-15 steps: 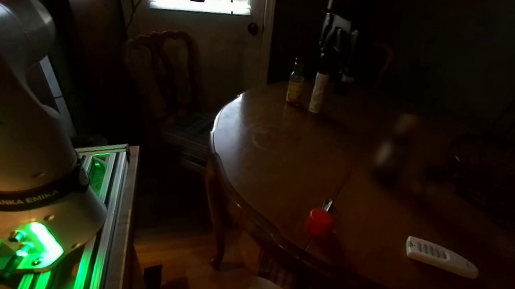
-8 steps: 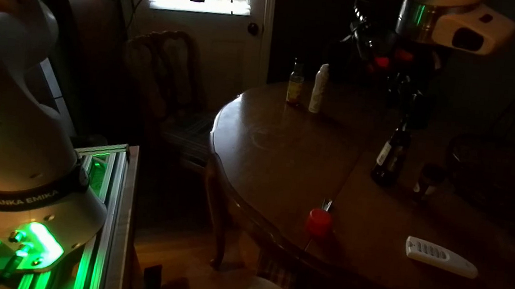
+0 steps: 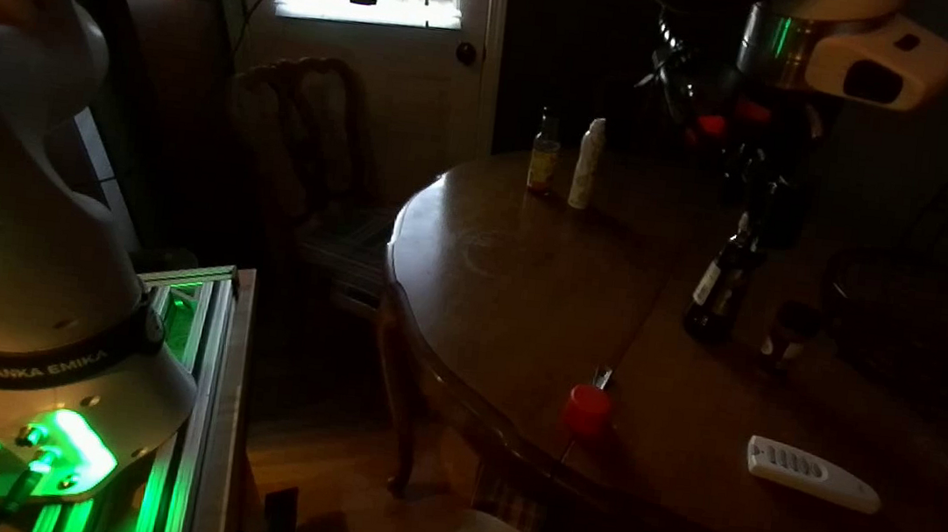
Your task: Move the white remote to the left.
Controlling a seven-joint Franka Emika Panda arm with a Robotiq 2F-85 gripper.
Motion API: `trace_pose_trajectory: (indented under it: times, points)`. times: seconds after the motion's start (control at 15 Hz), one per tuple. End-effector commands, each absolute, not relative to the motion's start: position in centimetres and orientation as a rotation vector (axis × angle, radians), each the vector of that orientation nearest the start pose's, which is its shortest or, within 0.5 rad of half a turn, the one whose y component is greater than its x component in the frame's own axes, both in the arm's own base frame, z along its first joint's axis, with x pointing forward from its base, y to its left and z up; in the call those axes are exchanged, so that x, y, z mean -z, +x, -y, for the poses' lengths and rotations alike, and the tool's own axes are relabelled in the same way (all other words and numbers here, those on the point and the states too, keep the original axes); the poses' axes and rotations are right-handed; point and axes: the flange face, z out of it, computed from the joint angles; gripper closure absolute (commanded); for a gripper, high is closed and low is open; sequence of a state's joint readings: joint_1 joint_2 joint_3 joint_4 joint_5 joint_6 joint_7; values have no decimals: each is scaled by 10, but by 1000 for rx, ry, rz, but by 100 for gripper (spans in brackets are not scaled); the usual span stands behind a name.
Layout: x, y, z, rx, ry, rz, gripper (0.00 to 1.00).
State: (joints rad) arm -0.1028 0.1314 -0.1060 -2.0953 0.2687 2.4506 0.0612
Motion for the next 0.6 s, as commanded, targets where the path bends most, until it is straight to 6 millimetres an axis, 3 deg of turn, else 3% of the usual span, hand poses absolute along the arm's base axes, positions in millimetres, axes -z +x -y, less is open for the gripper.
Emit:
trace_pose_trajectory:
  times: [0.0, 0.2, 0.53]
  points:
    - [-347, 591, 156, 353, -2900, -774, 0]
    - [-319, 601, 179, 347, -2898, -823, 0]
    - [-277, 625, 197, 365, -2884, -848, 0]
